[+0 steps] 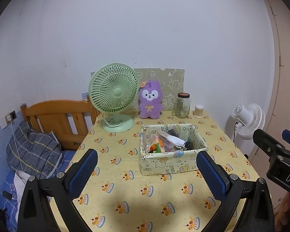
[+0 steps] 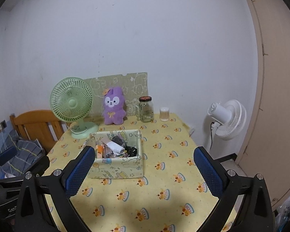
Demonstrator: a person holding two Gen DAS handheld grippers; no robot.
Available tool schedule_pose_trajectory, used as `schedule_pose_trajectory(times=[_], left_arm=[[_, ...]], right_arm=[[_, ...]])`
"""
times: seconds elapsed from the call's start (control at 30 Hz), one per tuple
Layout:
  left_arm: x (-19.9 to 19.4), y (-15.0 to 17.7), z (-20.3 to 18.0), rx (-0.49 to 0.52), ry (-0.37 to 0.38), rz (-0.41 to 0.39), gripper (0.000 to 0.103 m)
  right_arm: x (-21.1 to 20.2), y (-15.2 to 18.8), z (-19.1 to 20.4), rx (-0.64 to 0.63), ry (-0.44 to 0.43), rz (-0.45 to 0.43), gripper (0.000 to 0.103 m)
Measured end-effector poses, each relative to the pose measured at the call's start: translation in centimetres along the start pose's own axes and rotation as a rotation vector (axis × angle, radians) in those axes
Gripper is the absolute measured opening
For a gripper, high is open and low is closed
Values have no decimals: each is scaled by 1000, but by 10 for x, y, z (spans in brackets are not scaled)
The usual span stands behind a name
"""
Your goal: Organize soft objects
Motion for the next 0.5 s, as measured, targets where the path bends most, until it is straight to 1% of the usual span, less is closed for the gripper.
schedule_pose_trajectory(times=[0.1, 0.5], left_arm=[[-5, 0, 3, -5, -10, -11, 103], [-16, -3, 2, -11, 7, -36, 103]], right_arm=[[-5, 1, 0, 1, 2, -4, 103], [-12, 1, 6, -10, -12, -15, 103]])
Point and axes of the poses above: each gripper's, at about its wrist camera, not at the fingertips, and x roughly the way its jaws point, z to its left, y to its underside, the point moved 10 cm from there along x, roughly the way its jaws point, and after that the axes turned 12 degrees about -y, right-handed, at the moved point
